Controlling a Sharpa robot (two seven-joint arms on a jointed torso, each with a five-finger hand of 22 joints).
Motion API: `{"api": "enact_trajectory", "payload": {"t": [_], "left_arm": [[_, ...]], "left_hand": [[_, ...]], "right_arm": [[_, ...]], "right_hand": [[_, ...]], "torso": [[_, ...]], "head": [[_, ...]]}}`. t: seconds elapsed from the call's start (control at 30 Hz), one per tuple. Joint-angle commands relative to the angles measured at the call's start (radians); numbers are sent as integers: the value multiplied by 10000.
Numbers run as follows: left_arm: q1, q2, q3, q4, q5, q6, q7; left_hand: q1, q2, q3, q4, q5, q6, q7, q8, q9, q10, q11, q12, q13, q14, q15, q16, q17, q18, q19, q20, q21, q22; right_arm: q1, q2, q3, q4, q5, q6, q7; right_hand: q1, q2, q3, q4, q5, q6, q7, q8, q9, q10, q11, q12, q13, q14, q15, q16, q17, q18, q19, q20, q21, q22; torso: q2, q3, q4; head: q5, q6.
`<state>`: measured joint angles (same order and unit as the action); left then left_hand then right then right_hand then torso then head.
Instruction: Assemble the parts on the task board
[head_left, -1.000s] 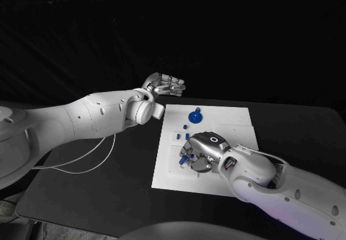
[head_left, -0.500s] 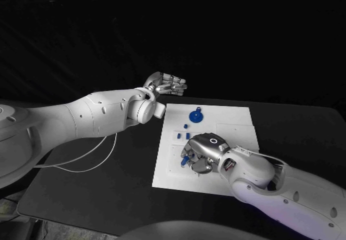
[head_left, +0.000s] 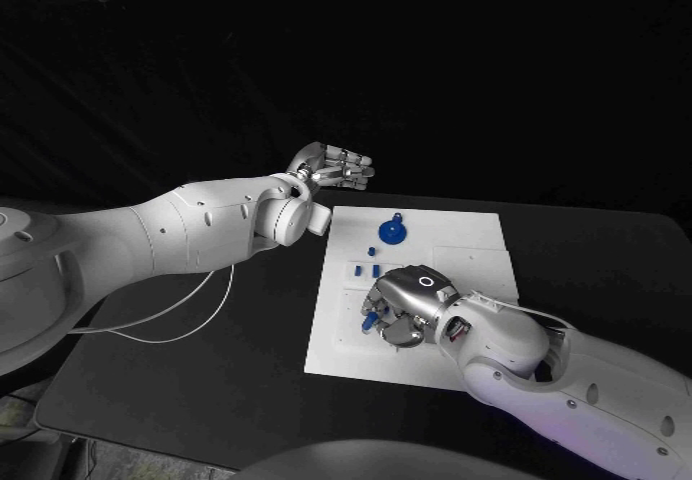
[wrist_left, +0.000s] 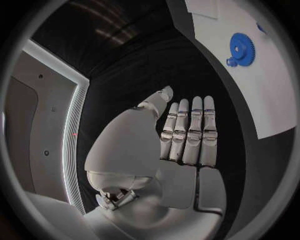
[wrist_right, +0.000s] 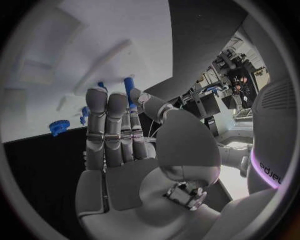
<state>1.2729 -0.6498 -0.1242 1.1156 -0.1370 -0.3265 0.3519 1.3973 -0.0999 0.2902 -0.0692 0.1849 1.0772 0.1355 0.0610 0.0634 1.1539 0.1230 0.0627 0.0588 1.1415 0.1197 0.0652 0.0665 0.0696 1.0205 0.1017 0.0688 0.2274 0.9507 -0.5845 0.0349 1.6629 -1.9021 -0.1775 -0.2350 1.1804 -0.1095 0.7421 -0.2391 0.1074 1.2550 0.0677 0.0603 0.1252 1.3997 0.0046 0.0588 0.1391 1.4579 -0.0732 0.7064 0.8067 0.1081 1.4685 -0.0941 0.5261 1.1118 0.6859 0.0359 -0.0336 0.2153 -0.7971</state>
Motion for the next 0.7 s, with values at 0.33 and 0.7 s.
{"api": "enact_trajectory", "payload": {"t": [0.33,0.7], "left_arm": [[-9,1,9,-21,57,141,132],[-22,6,9,-39,57,142,137]], "left_hand": [[-29,78,-23,31,-47,-74,10,18,5,-77,-14,-27,-7,-53,9,-44,-9,-60,50,9,57,-11],[-8,93,-37,51,-33,-77,13,21,6,-92,-10,-28,-8,-63,12,-44,-8,-58,74,12,61,-151]], "right_arm": [[-57,-55,-28,101,-186,274,-60],[-76,-83,-27,106,-227,332,-87]], "right_hand": [[-34,76,24,-25,35,73,28,40,87,74,6,56,-8,-1,-42,-9,-16,170,363,-64,-35,35],[-46,76,23,-44,43,85,25,39,87,87,2,56,-10,4,-46,-1,-16,169,368,-68,-14,67]], "torso": [[1,4,-2],[2,2,-7]], "head": [[-6,-105],[63,-154]]}}
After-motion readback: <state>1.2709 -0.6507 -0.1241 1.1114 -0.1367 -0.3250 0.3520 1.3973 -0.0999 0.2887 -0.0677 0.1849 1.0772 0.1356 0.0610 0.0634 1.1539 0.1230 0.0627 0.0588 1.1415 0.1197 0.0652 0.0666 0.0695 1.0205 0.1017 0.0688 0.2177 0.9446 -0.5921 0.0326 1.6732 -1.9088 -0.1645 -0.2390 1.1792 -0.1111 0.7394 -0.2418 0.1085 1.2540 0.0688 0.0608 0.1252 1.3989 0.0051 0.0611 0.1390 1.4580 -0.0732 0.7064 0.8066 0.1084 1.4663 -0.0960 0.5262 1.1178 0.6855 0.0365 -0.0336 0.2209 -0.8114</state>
